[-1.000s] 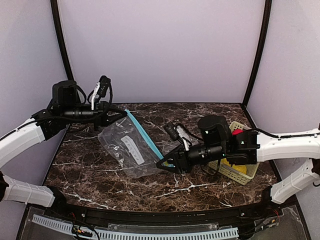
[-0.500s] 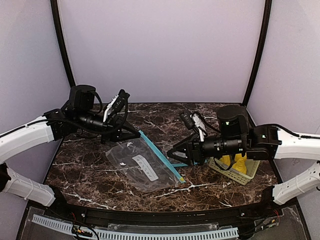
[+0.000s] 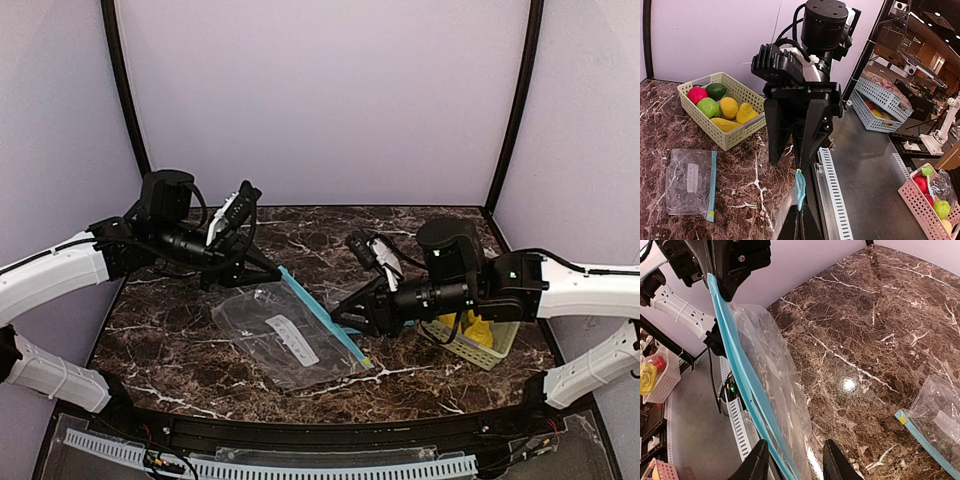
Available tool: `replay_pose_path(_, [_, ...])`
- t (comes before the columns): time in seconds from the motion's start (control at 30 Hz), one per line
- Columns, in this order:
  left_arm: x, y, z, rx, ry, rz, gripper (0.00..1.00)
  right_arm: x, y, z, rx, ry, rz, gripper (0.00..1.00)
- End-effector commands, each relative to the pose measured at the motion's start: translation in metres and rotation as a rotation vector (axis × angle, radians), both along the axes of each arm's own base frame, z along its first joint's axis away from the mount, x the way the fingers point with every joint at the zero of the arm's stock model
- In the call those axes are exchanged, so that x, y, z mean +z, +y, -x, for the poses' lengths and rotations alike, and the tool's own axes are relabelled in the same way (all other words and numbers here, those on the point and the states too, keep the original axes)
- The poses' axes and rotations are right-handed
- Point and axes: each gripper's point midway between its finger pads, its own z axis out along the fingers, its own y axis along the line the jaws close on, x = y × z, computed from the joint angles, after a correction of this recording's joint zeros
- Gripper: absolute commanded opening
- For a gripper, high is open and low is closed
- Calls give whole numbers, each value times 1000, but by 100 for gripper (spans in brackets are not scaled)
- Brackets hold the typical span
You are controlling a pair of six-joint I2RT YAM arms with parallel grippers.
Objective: Place the food in the zip-top bag and seal the zipper
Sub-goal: Unzip the zipper from the zipper food storage bag, then pass from the left arm to the right
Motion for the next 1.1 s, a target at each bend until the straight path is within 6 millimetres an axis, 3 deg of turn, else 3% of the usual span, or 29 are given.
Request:
replay_pose_path(0.0, [7,-1,7,-35,4,7,1,7,9,7,62,-11,-8,36])
replay_pose_path(0.63, [7,-2,8,-39,6,5,1,1,18,8,96,-3,15,28])
replay_pose_path(1.07, [8,-1,9,-47,7,5,1,18,11,1,66,-40,-18,27])
